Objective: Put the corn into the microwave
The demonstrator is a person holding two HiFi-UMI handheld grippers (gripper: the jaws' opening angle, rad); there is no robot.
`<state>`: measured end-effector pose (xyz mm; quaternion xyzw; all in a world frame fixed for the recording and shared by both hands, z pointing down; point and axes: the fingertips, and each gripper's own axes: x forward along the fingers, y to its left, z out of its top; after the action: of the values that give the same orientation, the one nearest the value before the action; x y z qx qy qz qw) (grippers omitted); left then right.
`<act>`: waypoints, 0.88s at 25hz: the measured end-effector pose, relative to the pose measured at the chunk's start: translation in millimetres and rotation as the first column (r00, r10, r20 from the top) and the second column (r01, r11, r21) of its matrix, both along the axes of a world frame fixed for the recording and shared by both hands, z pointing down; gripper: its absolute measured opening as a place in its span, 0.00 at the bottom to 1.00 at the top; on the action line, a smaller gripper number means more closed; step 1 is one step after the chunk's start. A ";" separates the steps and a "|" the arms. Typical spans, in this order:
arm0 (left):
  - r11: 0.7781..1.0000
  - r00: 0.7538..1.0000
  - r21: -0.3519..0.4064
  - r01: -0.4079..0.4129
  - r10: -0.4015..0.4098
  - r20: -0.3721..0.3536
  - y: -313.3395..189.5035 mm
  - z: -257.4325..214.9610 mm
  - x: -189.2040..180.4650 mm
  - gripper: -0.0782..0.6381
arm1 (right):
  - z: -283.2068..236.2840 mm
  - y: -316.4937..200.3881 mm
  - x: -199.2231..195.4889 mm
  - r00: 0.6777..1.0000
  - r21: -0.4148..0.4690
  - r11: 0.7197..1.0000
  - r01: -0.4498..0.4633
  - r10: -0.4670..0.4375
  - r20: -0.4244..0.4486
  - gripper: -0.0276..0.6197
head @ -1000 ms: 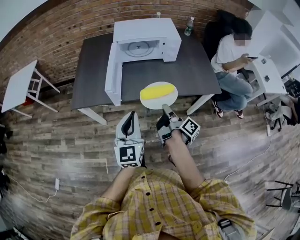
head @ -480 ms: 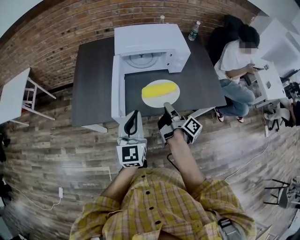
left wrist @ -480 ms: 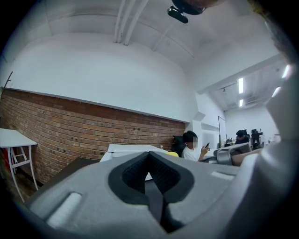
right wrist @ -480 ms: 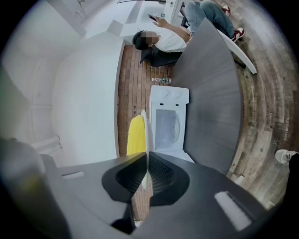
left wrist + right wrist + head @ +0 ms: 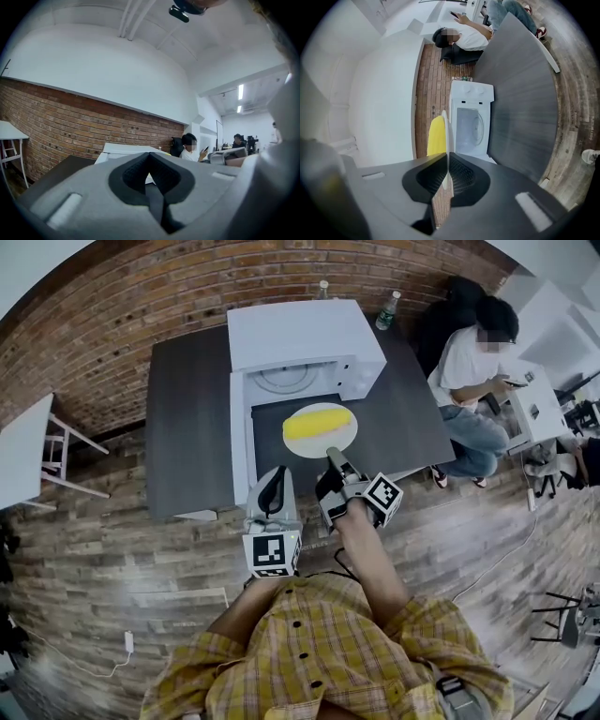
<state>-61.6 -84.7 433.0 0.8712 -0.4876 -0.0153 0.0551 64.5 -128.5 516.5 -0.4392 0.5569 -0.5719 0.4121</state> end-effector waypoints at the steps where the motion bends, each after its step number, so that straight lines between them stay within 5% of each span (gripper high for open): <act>1: 1.000 1.000 -0.001 -0.005 0.005 -0.003 -3.1 1.4 0.0 0.11 | 2.0 -3.4 -0.8 1.000 -0.002 1.000 -0.003 0.003 0.000 0.07; 22: 0.999 1.000 -0.026 -0.030 0.029 -0.010 -38.2 17.5 13.5 0.10 | 23.0 -41.8 9.8 1.000 -0.022 1.000 0.000 -0.001 -0.016 0.07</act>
<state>-48.1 -122.9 450.5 0.8774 -0.4746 -0.0125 0.0691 74.2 -170.2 539.4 -0.4481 0.5539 -0.5747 0.4027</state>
